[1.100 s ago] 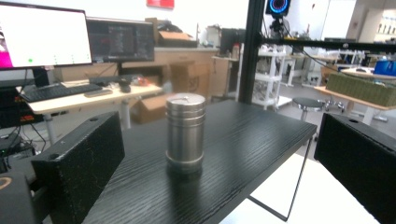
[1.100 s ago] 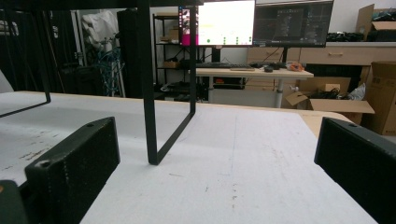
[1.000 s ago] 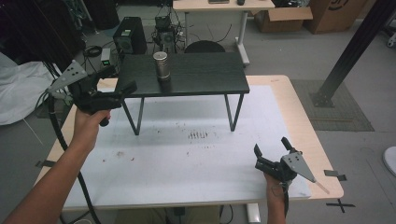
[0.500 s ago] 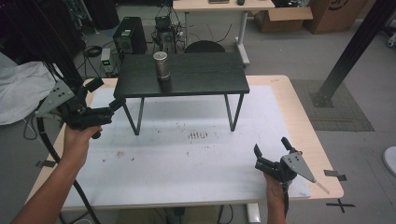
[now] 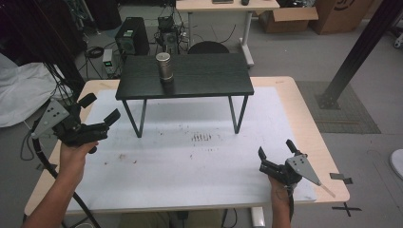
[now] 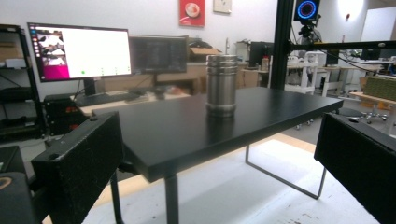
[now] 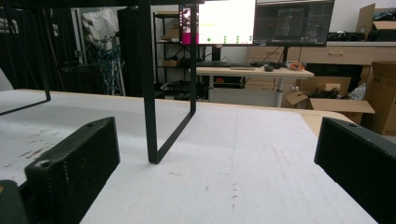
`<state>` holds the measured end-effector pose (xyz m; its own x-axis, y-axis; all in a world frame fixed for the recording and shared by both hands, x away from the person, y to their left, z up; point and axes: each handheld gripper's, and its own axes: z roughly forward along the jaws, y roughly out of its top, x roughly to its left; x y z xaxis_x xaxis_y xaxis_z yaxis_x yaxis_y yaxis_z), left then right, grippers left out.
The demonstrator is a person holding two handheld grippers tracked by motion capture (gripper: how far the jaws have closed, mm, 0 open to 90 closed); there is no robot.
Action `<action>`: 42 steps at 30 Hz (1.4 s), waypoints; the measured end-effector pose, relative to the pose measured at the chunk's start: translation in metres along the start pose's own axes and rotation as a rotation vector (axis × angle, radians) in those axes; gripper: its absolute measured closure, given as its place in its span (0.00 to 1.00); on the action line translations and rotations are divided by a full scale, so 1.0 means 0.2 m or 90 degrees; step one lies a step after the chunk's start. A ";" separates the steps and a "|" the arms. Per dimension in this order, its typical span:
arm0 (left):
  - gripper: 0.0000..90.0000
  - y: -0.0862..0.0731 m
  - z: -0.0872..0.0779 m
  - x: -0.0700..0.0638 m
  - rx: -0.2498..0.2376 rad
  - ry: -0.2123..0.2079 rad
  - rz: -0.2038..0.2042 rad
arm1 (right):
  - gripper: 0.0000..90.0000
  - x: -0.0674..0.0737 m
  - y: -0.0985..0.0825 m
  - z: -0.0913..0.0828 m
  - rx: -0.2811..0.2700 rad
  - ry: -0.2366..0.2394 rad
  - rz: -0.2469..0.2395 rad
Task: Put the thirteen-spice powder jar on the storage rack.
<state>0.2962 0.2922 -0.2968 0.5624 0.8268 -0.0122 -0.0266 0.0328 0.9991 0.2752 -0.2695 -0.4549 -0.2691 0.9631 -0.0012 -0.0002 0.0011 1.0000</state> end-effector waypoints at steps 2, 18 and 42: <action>0.02 -0.02 -0.01 0.01 0.002 0.006 0.006 | 0.00 0.00 0.00 0.00 0.000 0.000 0.000; 0.02 -0.21 -0.11 0.05 -0.013 0.053 0.008 | 0.00 0.00 0.00 0.00 0.002 0.000 0.000; 0.00 -0.56 -0.23 0.09 -0.003 0.112 0.007 | 0.00 0.00 0.00 0.00 0.003 0.000 -0.004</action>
<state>0.2718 0.3283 -0.4109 0.4094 0.9123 -0.0088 -0.0356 0.0256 0.9990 0.2755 -0.2691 -0.4547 -0.2694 0.9630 -0.0072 0.0026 0.0082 1.0000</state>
